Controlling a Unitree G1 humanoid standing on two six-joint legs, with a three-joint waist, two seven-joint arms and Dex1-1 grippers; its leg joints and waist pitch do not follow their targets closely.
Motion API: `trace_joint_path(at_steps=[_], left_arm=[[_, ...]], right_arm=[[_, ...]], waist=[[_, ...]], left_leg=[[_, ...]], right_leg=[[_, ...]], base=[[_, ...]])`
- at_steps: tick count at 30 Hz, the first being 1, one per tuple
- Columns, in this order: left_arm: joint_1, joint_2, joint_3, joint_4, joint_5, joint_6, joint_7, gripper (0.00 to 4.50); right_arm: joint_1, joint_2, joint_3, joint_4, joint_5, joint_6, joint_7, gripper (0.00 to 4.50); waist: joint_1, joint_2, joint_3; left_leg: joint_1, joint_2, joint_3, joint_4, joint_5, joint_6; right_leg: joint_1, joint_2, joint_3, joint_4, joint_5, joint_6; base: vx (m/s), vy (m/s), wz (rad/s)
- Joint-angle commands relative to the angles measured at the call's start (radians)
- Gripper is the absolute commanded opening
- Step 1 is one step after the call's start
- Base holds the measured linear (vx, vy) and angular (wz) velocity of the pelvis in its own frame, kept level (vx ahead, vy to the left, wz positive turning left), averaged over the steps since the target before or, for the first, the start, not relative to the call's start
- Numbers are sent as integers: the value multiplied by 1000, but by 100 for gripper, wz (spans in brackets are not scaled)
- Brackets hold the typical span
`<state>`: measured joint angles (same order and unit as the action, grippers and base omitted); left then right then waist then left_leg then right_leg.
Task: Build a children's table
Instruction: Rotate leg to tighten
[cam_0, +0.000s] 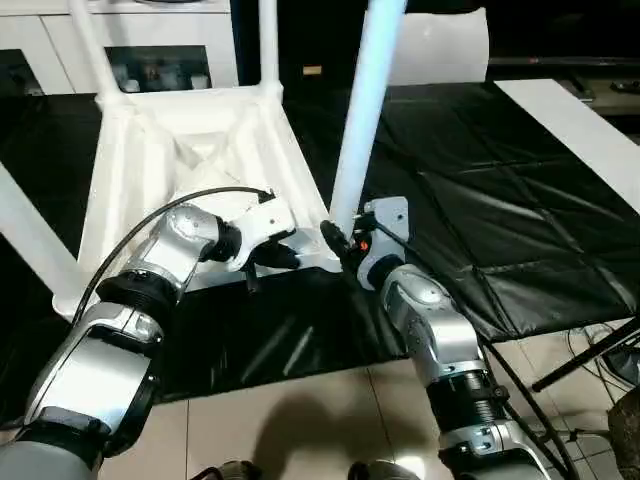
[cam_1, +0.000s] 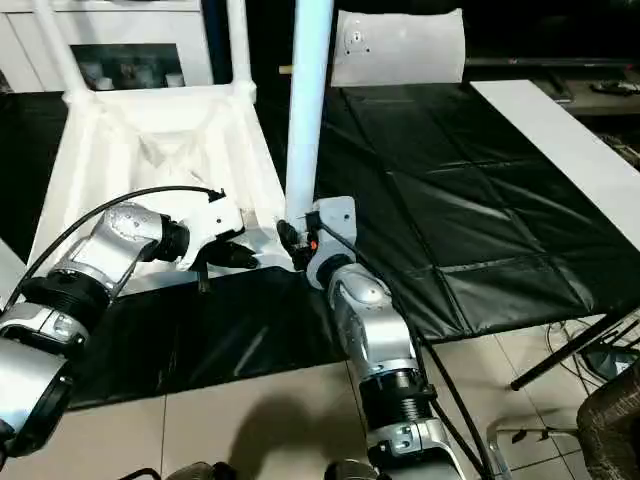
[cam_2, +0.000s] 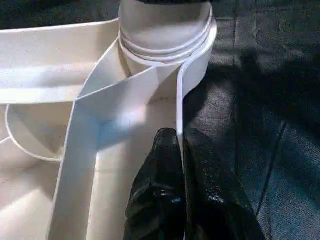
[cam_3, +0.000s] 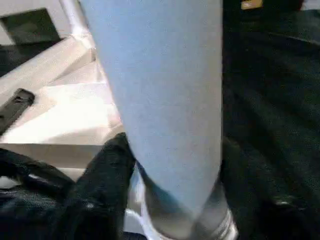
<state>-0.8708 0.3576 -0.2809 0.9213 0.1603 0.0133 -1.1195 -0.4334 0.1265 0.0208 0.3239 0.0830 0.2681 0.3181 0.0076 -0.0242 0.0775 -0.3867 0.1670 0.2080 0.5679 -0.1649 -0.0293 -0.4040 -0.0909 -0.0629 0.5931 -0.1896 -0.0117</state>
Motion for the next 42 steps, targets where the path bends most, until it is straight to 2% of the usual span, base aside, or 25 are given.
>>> trace_joint_path(at_steps=[1,2,4,6,7,8,9,11,12,14,16,17,20,24,25,26,27,28,29,32,33,35,37,41,42], left_arm=[[2,-58,-24,-29,-15,-19,6,0],[8,-55,-26,-31,-17,-23,-3,0],[17,-49,-27,-37,-20,-26,-15,0],[22,-46,-28,-41,-22,-28,-22,0],[47,-29,-37,-62,-27,-49,-65,0],[60,-21,-42,-74,-28,-71,-86,0],[80,-8,-50,-94,-28,-86,-119,0],[97,3,-57,-109,-28,-104,-145,0],[121,16,-64,-131,-34,-124,-185,0],[135,22,-66,-146,-46,-134,-214,0],[155,27,-68,-170,-66,-135,-255,0],[169,30,-69,-191,-82,-129,-285,0],[196,40,-75,-237,-107,-104,-334,0],[210,61,-91,-261,-103,-112,-372,0],[210,75,-100,-265,-98,-119,-398,0],[209,78,-102,-266,-96,-120,-405,0],[208,83,-105,-271,-93,-121,-415,0],[208,83,-105,-271,-93,-121,-415,0],[208,88,-110,-281,-90,-118,-428,0],[207,92,-116,-290,-89,-116,-432,0],[206,92,-117,-290,-89,-116,-432,0],[202,91,-119,-286,-85,-121,-429,0],[196,89,-120,-278,-81,-126,-426,0],[190,85,-122,-271,-78,-128,-420,0],[190,85,-123,-272,-79,-128,-418,0]], right_arm=[[15,4,107,5,36,24,106,302],[24,-23,97,-12,36,20,126,310],[33,-58,87,-32,43,17,155,317],[37,-78,83,-42,49,16,171,344],[55,-159,78,-76,60,3,253,354],[62,-190,75,-86,61,-5,287,357],[71,-236,65,-101,64,-19,337,358],[78,-275,54,-116,74,-26,385,375],[87,-328,36,-140,98,-24,457,388],[92,-360,30,-154,118,-17,501,388],[96,-402,31,-163,134,-26,556,388],[95,-429,37,-164,146,-29,600,388],[89,-481,52,-160,176,-38,698,388],[70,-514,68,-139,207,-43,813,388],[46,-530,94,-103,207,-44,881,388],[38,-533,104,-90,205,-45,900,374],[24,-541,120,-68,202,-51,935,374],[24,-541,120,-68,202,-51,935,374],[5,-546,140,-38,199,-56,972,352],[-19,-544,157,-1,195,-67,1009,328],[-25,-543,159,8,194,-70,1018,328],[-42,-536,168,31,191,-77,1033,295],[-55,-531,177,53,188,-86,1047,290],[-65,-523,195,76,180,-103,1070,255],[-67,-520,198,83,179,-108,1072,255]], waist=[[7,14,-50],[9,12,-53],[17,12,-57],[20,13,-59],[28,12,-66],[29,12,-66],[32,13,-72],[33,11,-75],[35,9,-76],[39,8,-78],[43,6,-79],[46,1,-80],[56,1,-78],[64,-1,-74],[63,-5,-73],[62,-4,-72],[62,-12,-72],[63,-9,-73],[64,-10,-73],[65,-10,-76],[66,-10,-79],[69,-10,-81],[72,-11,-83],[78,-12,-85],[78,-9,-86]], left_leg=[[28,71,-39,-86,-354,-29],[27,71,-38,-83,-322,-16],[29,72,-34,-77,-279,7],[28,72,-33,-75,-249,18],[28,72,-33,-70,-196,34],[27,72,-31,-68,-179,44],[28,72,-30,-62,-142,63],[24,71,-29,-56,-106,93],[26,70,-28,-53,-103,104],[26,72,-27,-51,-96,114],[26,75,-27,-51,-103,114],[27,76,-26,-51,-119,108],[30,80,-22,-50,-148,88],[30,81,-26,-51,-210,49],[29,81,-25,-52,-219,44],[28,79,-27,-53,-237,33],[30,78,-27,-51,-253,25],[30,78,-28,-50,-255,22],[31,80,-29,-50,-259,17],[33,80,-29,-50,-246,14],[32,80,-28,-48,-231,18],[31,78,-26,-46,-203,28],[29,76,-23,-41,-175,45],[27,76,-24,-40,-163,51],[27,76,-24,-39,-165,49]], right_leg=[[25,-74,61,-77,-206,-207],[32,-74,59,-73,-183,-214],[35,-74,59,-69,-140,-231],[37,-74,59,-65,-108,-240],[47,-72,55,-57,-43,-251],[49,-72,55,-53,-13,-257],[51,-70,54,-46,46,-269],[55,-72,52,-38,112,-288],[56,-71,52,-38,117,-297],[57,-71,51,-36,113,-304],[59,-72,50,-36,82,-304],[60,-73,49,-38,41,-305],[53,-71,49,-43,-40,-294],[47,-74,51,-52,-172,-262],[46,-73,51,-53,-191,-257],[45,-73,51,-55,-228,-250],[43,-75,51,-57,-264,-240],[43,-77,52,-57,-277,-238],[40,-78,53,-59,-299,-229],[38,-75,51,-54,-267,-231],[40,-73,51,-51,-234,-239],[41,-72,49,-45,-183,-249],[44,-71,49,-40,-140,-262],[46,-71,48,-39,-141,-259],[46,-72,47,-39,-143,-261]], base=[[0,0,0],[0,0,0],[0,0,0],[0,0,0],[0,0,0],[0,0,0],[0,0,0],[0,0,0],[0,0,0],[0,0,0],[0,0,0],[0,0,0],[0,0,0],[0,0,0],[0,0,0],[0,0,0],[0,0,0],[0,0,0],[0,0,0],[0,0,0],[0,0,0],[0,0,0],[0,0,0],[0,0,0],[0,0,0]])
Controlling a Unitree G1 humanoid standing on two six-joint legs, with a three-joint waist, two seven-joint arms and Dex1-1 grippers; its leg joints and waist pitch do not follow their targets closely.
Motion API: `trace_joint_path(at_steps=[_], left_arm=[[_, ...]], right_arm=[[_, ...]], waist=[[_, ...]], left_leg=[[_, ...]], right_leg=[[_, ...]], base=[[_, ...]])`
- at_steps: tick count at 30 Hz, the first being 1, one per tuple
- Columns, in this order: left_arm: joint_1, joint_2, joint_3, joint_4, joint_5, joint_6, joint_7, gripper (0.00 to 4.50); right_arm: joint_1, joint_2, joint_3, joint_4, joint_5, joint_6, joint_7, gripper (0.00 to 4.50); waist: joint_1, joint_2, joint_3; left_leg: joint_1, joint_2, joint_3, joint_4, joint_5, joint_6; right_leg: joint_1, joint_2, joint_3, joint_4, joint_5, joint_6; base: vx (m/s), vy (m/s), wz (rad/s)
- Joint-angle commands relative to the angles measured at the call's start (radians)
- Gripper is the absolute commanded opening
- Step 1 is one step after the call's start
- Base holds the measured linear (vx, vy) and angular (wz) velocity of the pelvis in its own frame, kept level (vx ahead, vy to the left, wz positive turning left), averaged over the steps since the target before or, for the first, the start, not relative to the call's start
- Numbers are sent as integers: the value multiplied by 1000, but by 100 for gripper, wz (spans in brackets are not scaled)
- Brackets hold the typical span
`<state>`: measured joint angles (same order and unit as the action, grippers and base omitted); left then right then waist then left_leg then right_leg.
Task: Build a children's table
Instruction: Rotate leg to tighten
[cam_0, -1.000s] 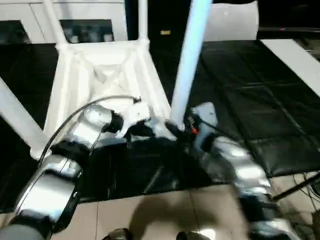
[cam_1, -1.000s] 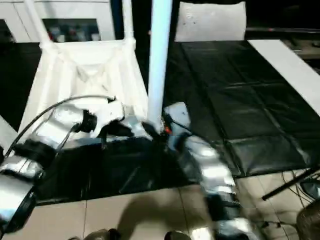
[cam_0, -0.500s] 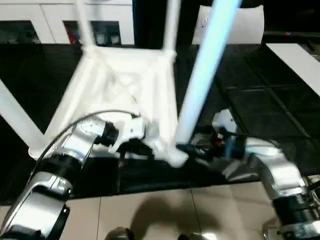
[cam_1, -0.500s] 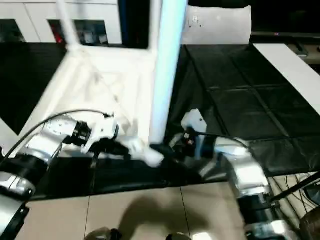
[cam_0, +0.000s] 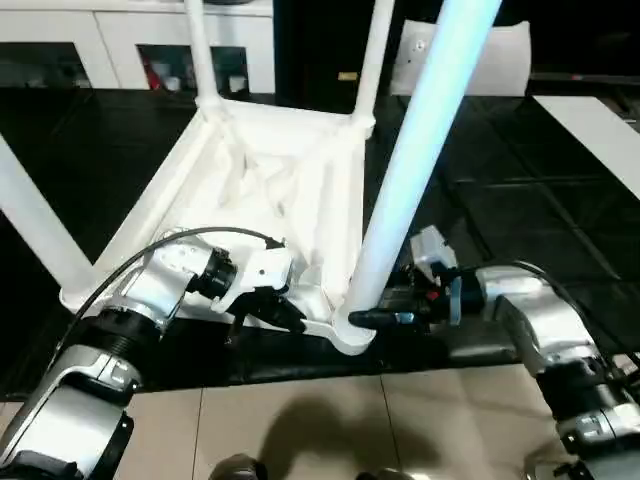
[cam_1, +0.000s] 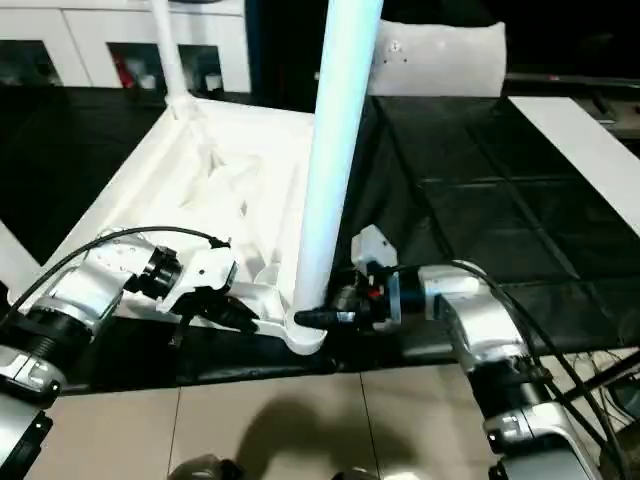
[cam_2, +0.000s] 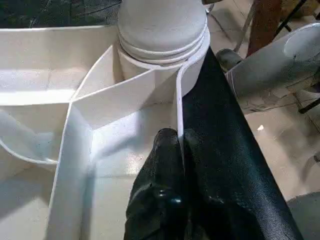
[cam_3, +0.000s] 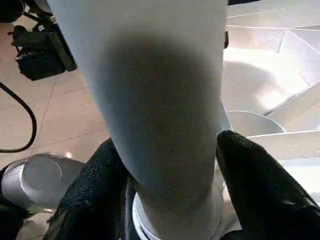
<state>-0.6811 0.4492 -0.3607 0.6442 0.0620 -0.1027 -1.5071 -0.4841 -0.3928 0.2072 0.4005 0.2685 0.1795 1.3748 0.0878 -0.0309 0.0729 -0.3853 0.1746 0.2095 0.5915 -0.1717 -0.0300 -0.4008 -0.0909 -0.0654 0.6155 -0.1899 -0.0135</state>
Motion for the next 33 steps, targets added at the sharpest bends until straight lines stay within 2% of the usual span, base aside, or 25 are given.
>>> trace_joint_path(at_steps=[1,4,9,11,14,15,16,17,18,19,21,24,26,28,30,31,32,33], left_arm=[[0,-7,-44,6,20,-13,-29,0],[-1,-7,-45,8,21,-14,-24,0],[-2,-17,-26,21,19,10,20,0],[0,-22,-10,20,13,34,49,0],[1,-30,15,20,11,66,109,0],[0,-37,29,22,11,94,145,0],[1,-60,77,21,-11,157,234,0],[4,-73,98,13,-23,190,271,0],[4,-73,98,13,-23,190,271,0],[11,-87,116,0,-31,214,307,0],[20,-151,167,-33,-52,308,436,0],[15,-212,194,-44,-45,360,566,0],[6,-244,207,-41,-40,380,628,0],[-4,-266,213,-39,-36,391,667,0],[-22,-319,230,-44,-27,421,758,0],[-24,-322,229,-44,-26,423,762,0],[-27,-326,226,-45,-21,423,763,0],[-28,-329,216,-48,-12,424,762,0]], right_arm=[[-18,1,13,11,-7,-22,17,251],[-20,5,15,19,-9,-28,21,212],[-14,19,15,19,5,-23,24,201],[-4,31,3,8,14,-7,3,200],[11,50,-12,-6,18,12,-51,199],[14,65,-22,-4,10,18,-100,199],[20,110,-40,10,-31,33,-257,199],[21,135,-49,22,-56,33,-341,199],[21,135,-49,22,-56,33,-341,199],[20,164,-62,36,-72,42,-420,198],[15,255,-101,57,-88,74,-611,197],[-1,350,-124,82,-100,102,-777,196],[-16,396,-136,100,-108,111,-862,196],[-31,427,-147,119,-114,115,-920,196],[-64,496,-166,153,-124,112,-1020,196],[-66,500,-166,154,-124,110,-1023,196],[-68,508,-166,154,-123,99,-1019,252],[-68,521,-169,149,-122,92,-1024,252]], waist=[[-2,-1,-81],[-2,-2,-81],[-2,-2,-81],[-2,2,-80],[-3,1,-78],[-5,0,-76],[-9,2,-72],[-13,2,-70],[-18,-1,-69],[-28,1,-69],[-47,-2,-70],[-65,-1,-71],[-78,-1,-72],[-78,0,-73],[-82,-3,-76],[-82,-3,-76],[-76,1,-78],[-76,1,-79]], left_leg=[[26,69,-26,-63,-161,48],[27,69,-26,-63,-165,45],[27,68,-26,-63,-171,43],[28,69,-26,-63,-179,38],[30,69,-28,-66,-210,25],[31,68,-29,-67,-229,13],[31,67,-32,-70,-259,-3],[33,64,-37,-71,-297,-23],[30,64,-40,-72,-309,-32],[28,64,-45,-75,-324,-46],[25,63,-48,-76,-341,-57],[24,61,-49,-75,-347,-53],[26,57,-43,-70,-329,-29],[27,56,-41,-69,-316,-15],[24,56,-40,-71,-286,-13],[24,56,-40,-71,-286,-13],[24,55,-36,-68,-258,2],[23,55,-36,-67,-246,8]], right_leg=[[43,-71,50,-61,-141,-260],[43,-70,49,-61,-143,-261],[43,-70,49,-62,-155,-258],[42,-69,50,-62,-159,-260],[40,-70,50,-68,-203,-251],[38,-72,52,-71,-237,-245],[34,-74,53,-76,-288,-233],[32,-76,51,-83,-368,-212],[33,-77,51,-84,-400,-199],[32,-77,49,-87,-434,-182],[32,-75,47,-87,-444,-176],[29,-73,48,-90,-435,-175],[25,-69,50,-94,-386,-185],[26,-68,51,-96,-369,-186],[29,-64,50,-89,-319,-194],[29,-64,50,-89,-319,-194],[32,-65,51,-88,-272,-198],[34,-66,52,-87,-253,-199]], base=[[0,0,0],[0,0,0],[0,0,0],[0,0,0],[0,0,0],[0,0,0],[0,0,0],[0,0,0],[0,0,0],[0,0,0],[0,0,0],[0,0,0],[0,0,0],[0,0,0],[0,0,0],[0,0,0],[0,0,0],[0,0,0]])
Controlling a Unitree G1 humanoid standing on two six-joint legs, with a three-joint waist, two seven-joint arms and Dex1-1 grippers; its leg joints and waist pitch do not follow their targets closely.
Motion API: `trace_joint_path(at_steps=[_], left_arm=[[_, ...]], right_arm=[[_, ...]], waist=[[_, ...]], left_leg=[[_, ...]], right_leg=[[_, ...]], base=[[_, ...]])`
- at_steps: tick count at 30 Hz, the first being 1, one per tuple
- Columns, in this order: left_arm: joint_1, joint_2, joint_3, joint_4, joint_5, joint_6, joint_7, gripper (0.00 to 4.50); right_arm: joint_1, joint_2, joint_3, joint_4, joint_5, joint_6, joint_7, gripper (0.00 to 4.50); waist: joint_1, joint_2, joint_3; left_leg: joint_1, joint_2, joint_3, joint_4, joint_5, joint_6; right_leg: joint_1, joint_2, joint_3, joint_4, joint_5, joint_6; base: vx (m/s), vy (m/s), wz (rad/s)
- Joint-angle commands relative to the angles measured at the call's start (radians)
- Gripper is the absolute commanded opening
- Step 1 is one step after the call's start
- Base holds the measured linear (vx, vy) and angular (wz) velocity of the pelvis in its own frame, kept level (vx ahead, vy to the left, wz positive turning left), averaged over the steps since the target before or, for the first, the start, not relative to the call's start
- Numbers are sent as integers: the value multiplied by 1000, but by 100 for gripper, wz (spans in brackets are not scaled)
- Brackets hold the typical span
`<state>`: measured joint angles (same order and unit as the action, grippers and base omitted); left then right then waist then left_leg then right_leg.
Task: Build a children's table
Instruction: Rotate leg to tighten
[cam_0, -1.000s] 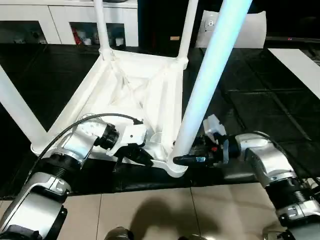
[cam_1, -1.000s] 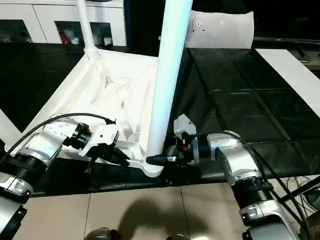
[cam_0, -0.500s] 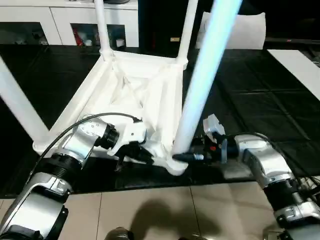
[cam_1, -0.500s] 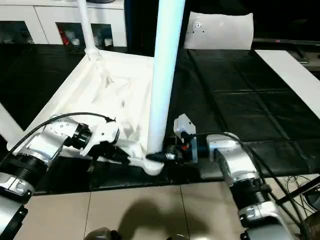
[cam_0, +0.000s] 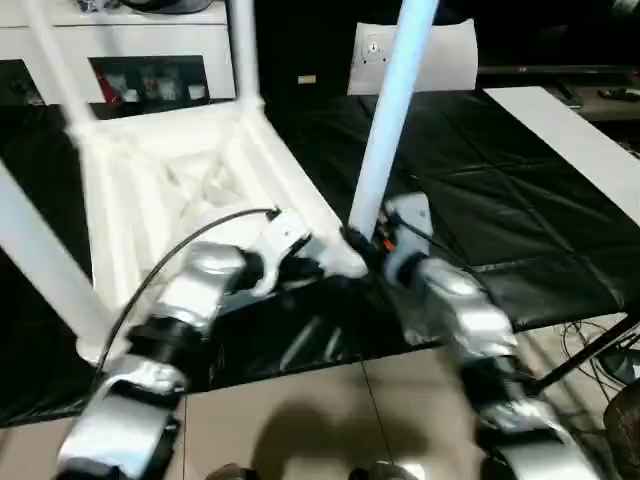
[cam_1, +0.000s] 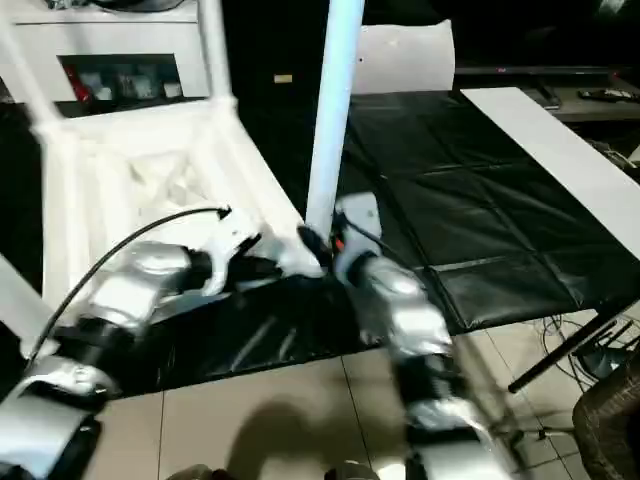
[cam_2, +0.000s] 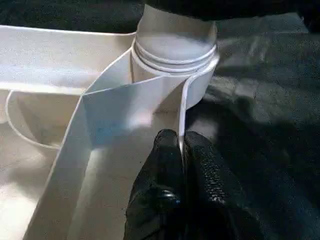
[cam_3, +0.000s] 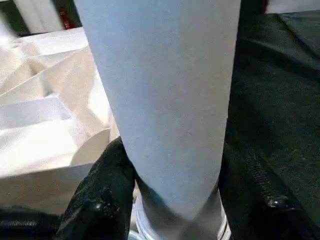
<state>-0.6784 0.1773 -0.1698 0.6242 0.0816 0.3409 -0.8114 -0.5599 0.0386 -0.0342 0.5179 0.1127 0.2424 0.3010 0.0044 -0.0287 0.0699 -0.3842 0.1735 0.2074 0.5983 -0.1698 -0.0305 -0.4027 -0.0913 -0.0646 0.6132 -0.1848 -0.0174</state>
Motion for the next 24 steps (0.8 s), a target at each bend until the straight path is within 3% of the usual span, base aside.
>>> trace_joint_path(at_steps=[1,3,7,13,14,19,24], left_arm=[[-29,-56,20,-30,-28,-19,65,0],[-23,-45,5,-35,-22,-27,54,0],[-4,-21,-17,-49,-23,-38,4,0],[32,59,-72,-64,-14,-95,-154,0],[37,89,-85,-54,-14,-143,-210,0],[36,155,-115,-24,-4,-229,-318,0],[17,228,-164,20,1,-359,-489,0]], right_arm=[[10,93,68,26,37,33,49,266],[20,86,70,10,39,39,57,288],[50,37,103,-29,5,10,93,314],[116,-75,86,-127,46,0,267,324],[140,-127,89,-161,64,-9,347,356],[191,-261,109,-225,103,-25,539,397],[204,-382,119,-255,117,-52,723,435]], waist=[[8,0,-77],[10,0,-78],[11,2,-75],[13,1,-76],[14,0,-76],[32,-3,-75],[41,-1,-72]], left_leg=[[21,56,-33,-73,-234,16],[19,56,-32,-73,-206,37],[19,57,-34,-75,-237,24],[19,60,-34,-76,-238,34],[18,59,-35,-76,-233,36],[21,61,-31,-74,-223,52],[26,63,-34,-77,-272,28]], right_leg=[[37,-65,51,-82,-237,-198],[41,-64,50,-78,-194,-208],[41,-64,49,-83,-252,-195],[42,-64,51,-82,-233,-194],[44,-65,51,-82,-228,-196],[43,-64,51,-81,-215,-202],[38,-68,50,-88,-297,-189]], base=[[0,0,0],[0,0,0],[0,0,0],[0,0,0],[0,0,0],[0,0,0],[0,0,0]])
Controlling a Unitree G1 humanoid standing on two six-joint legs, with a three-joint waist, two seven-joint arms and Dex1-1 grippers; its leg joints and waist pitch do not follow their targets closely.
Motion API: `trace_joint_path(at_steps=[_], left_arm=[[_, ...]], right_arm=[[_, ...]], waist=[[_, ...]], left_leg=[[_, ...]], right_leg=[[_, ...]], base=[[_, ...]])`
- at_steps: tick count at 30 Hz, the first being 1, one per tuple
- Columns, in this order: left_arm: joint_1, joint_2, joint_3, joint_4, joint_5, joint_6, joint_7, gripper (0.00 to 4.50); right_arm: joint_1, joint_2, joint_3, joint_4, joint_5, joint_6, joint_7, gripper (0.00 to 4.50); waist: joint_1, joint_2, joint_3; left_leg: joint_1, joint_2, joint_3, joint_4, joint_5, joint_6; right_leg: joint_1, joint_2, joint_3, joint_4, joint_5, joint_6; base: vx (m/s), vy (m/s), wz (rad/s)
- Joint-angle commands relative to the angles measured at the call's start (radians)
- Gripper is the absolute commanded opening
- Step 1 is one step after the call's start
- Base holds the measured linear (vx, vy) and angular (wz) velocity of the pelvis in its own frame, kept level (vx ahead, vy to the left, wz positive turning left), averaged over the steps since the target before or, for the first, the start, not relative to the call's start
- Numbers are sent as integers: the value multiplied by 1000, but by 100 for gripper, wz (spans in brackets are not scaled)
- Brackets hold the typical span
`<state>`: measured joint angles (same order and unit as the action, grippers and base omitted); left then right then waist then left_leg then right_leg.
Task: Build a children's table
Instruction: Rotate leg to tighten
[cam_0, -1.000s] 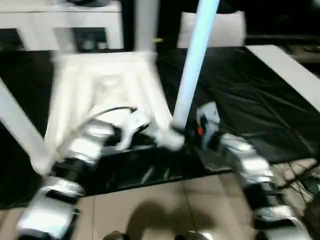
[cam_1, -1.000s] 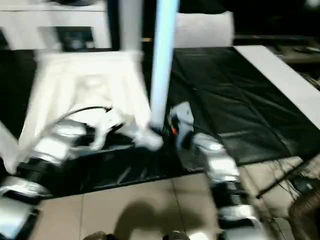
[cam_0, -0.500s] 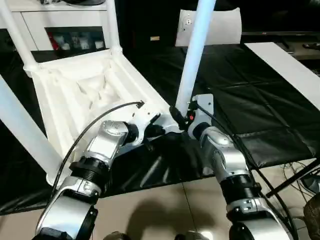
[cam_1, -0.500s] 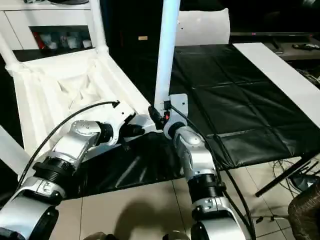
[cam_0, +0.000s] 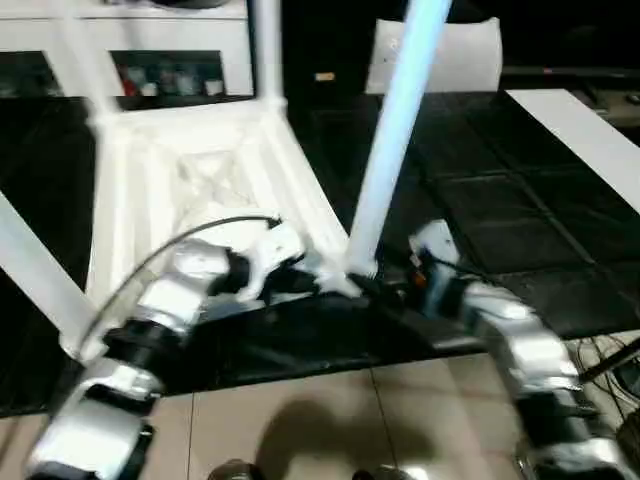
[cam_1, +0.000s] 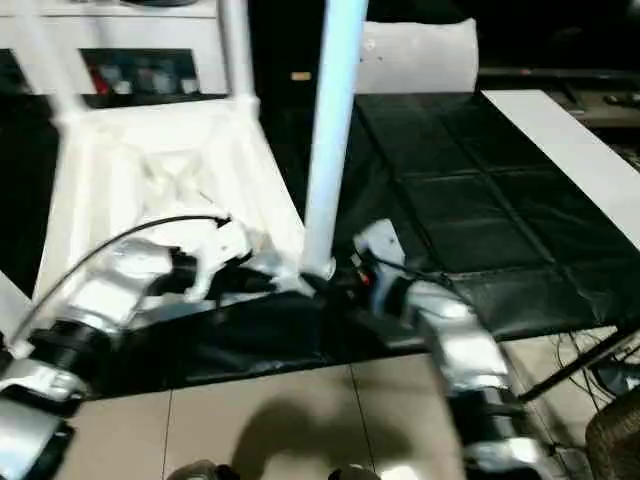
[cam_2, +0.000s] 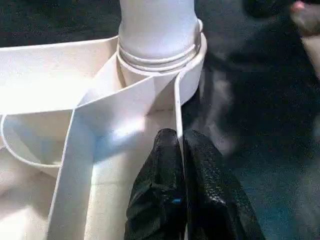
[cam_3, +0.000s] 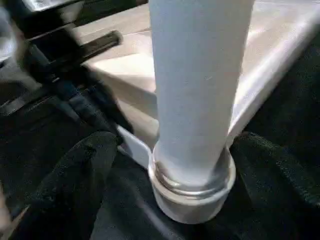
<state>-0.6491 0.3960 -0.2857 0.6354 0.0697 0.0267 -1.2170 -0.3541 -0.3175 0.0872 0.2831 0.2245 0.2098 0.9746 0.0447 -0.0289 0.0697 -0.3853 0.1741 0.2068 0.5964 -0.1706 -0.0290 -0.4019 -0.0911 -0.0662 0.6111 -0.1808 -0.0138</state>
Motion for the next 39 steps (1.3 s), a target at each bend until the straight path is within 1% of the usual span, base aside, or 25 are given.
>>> trace_joint_path(at_steps=[1,4,5,9,10,12,13,15,16,17,19,22,23,24,25,26,27,31,32,33,34,35,37,38,39], left_arm=[[-17,13,-51,19,12,-65,-98,0],[-42,28,-71,55,9,-115,-183,0],[-46,32,-76,59,10,-121,-200,0],[-66,37,-106,77,14,-153,-263,0],[-70,37,-114,78,16,-156,-277,0],[-78,27,-127,82,14,-171,-316,0],[-78,27,-127,82,14,-171,-316,0],[-87,21,-138,91,16,-183,-347,0],[-87,21,-138,91,16,-183,-347,0],[-91,18,-140,96,17,-187,-356,0],[-95,17,-143,102,17,-193,-362,0],[-101,15,-146,113,20,-206,-360,0],[-104,14,-147,119,24,-214,-356,0],[-104,14,-148,120,24,-215,-355,0],[-105,13,-147,123,26,-218,-355,0],[-107,13,-147,127,27,-221,-356,0],[-108,12,-146,131,27,-223,-357,0],[-110,11,-144,136,30,-225,-358,0],[-111,12,-145,142,31,-229,-357,0],[-112,12,-144,146,32,-230,-354,0],[-113,13,-143,150,33,-230,-349,0],[-114,14,-142,157,38,-233,-332,0],[-114,15,-141,162,42,-236,-321,0],[-115,12,-133,175,48,-231,-287,0],[-117,2,-112,186,47,-204,-226,0]], right_arm=[[-4,-37,0,-20,10,-25,70,435],[-19,-74,21,-18,33,-46,167,435],[-22,-78,24,-15,38,-49,183,435],[-51,-95,50,21,36,-54,251,435],[-58,-98,59,30,34,-56,268,420],[-73,-97,84,48,38,-48,319,409],[-73,-97,84,48,38,-48,319,409],[-89,-91,105,79,19,-69,342,383],[-89,-91,105,79,19,-69,342,383],[-98,-87,111,97,11,-83,349,363],[-109,-84,120,116,6,-94,362,348],[-124,-75,127,136,5,-100,375,320],[-130,-71,128,143,6,-102,380,310],[-132,-70,129,145,7,-102,380,310],[-135,-68,130,150,7,-105,384,288],[-138,-67,131,155,7,-107,388,288],[-142,-66,135,162,10,-111,396,278],[-145,-64,140,168,13,-112,408,252],[-146,-62,141,169,14,-110,414,239],[-143,-60,143,166,16,-108,418,239],[-140,-58,142,164,17,-106,420,219],[-134,-54,140,158,21,-99,418,211],[-131,-51,137,156,24,-96,417,205],[-123,-41,130,147,33,-85,398,202],[-108,-18,112,130,42,-71,342,200]], waist=[[3,-1,-72],[10,1,-72],[17,0,-73],[26,-4,-77],[31,-2,-77],[39,-2,-77],[42,-2,-78],[49,-2,-79],[50,-2,-79],[53,-2,-79],[57,-3,-78],[58,-4,-77],[57,-6,-78],[57,-5,-77],[58,-4,-78],[58,-7,-78],[59,-6,-78],[59,-8,-79],[60,-7,-78],[60,-7,-78],[60,-7,-78],[60,-5,-79],[60,-6,-78],[61,-1,-79],[60,-1,-77]], left_leg=[[29,64,-33,-75,-278,22],[31,65,-32,-75,-276,19],[31,67,-31,-75,-271,20],[30,67,-28,-72,-239,28],[30,68,-28,-72,-227,28],[32,69,-26,-70,-219,31],[32,69,-25,-70,-215,32],[31,70,-25,-69,-203,34],[31,69,-25,-70,-202,32],[32,69,-25,-70,-212,27],[32,70,-25,-71,-222,21],[32,70,-27,-72,-238,12],[33,70,-27,-72,-240,11],[32,71,-28,-73,-241,11],[34,71,-27,-73,-242,12],[33,71,-27,-72,-238,13],[32,71,-27,-72,-234,14],[31,70,-26,-71,-221,21],[31,70,-27,-70,-223,21],[31,70,-27,-71,-228,19],[32,70,-27,-71,-228,18],[33,71,-28,-72,-230,15],[32,70,-27,-72,-232,14],[32,71,-29,-72,-234,12],[32,70,-28,-73,-241,10]], right_leg=[[37,-69,52,-85,-306,-192],[34,-69,52,-82,-289,-201],[35,-70,52,-79,-271,-210],[38,-70,50,-72,-227,-231],[39,-70,50,-69,-215,-237],[37,-71,50,-67,-204,-242],[38,-71,50,-66,-198,-245],[39,-72,49,-63,-179,-250],[39,-71,49,-63,-180,-249],[38,-72,49,-65,-192,-247],[39,-73,49,-67,-215,-242],[38,-74,49,-69,-244,-233],[38,-74,49,-68,-247,-230],[38,-74,49,-68,-248,-229],[37,-74,49,-68,-246,-230],[37,-74,49,-68,-242,-231],[37,-75,49,-67,-239,-232],[39,-74,49,-66,-226,-233],[38,-75,49,-66,-232,-232],[39,-75,49,-68,-245,-228],[38,-75,49,-68,-248,-226],[38,-74,49,-68,-245,-227],[37,-73,48,-67,-241,-228],[38,-74,48,-66,-239,-229],[37,-74,49,-68,-243,-228]], base=[[0,0,0],[0,0,0],[0,0,0],[0,0,0],[0,0,0],[0,0,0],[0,0,0],[0,0,0],[0,0,0],[0,0,0],[0,0,0],[0,0,0],[0,0,0],[0,0,0],[0,0,0],[0,0,0],[0,0,0],[0,0,0],[0,0,0],[0,0,0],[0,0,0],[0,0,0],[0,0,0],[0,0,0],[0,0,0]])
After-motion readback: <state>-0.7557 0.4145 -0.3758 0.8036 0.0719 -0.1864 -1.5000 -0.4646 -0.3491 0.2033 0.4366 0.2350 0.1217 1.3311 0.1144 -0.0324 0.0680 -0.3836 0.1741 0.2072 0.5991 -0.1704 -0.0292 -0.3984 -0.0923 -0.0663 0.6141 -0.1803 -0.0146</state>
